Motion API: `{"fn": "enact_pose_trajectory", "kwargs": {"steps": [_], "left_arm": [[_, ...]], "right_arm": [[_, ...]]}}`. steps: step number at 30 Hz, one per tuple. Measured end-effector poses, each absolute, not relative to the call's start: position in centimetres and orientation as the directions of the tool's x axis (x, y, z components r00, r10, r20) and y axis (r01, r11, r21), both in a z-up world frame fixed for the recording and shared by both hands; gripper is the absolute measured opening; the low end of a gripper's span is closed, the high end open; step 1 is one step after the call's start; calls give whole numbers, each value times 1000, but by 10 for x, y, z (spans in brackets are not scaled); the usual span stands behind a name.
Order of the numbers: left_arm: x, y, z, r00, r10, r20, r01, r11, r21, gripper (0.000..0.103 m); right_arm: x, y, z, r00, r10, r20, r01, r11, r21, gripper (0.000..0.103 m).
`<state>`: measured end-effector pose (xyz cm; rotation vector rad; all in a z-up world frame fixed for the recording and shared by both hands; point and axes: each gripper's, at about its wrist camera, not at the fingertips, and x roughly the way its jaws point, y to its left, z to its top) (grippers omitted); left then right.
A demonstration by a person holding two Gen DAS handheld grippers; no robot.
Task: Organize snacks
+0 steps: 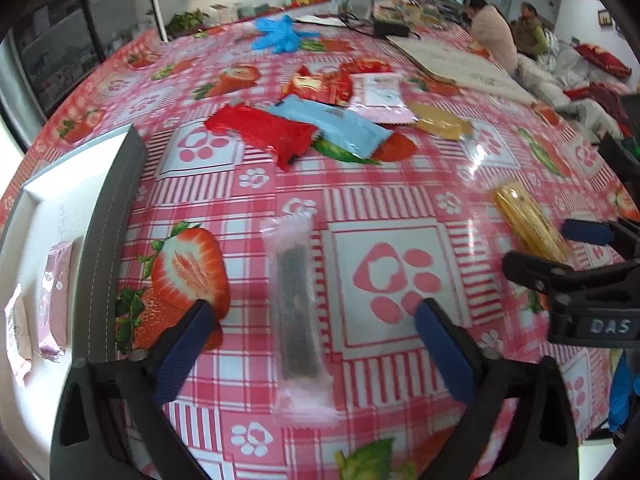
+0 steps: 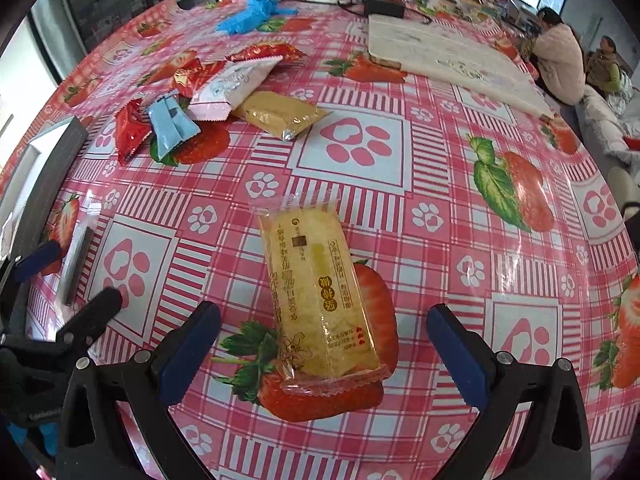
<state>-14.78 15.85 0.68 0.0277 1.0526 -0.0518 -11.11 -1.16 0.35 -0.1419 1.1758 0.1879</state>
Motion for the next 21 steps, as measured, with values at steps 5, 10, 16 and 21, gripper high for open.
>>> {"fn": "enact_pose_trajectory", "kwargs": {"steps": [5,10,16,21], "left_arm": [[-152,141,15,466,-70,-882,130,991,-10,40],[-156,141,20,428,-145,-892,146,985,-90,17],[-161,151,34,441,-174,-881,138,983,-125,17],[-165,169,62,490,-196,-849,120,980,-157,17]], "right_arm": [[-116,-2,12,381,89,-920,-258,966,-14,60],[-122,-9,16,364,149,-919,-233,970,65,38],[-129,-17,32,371,230,-900,-221,963,155,38],[-129,-9,50,382,269,-884,-231,954,190,38]]}}
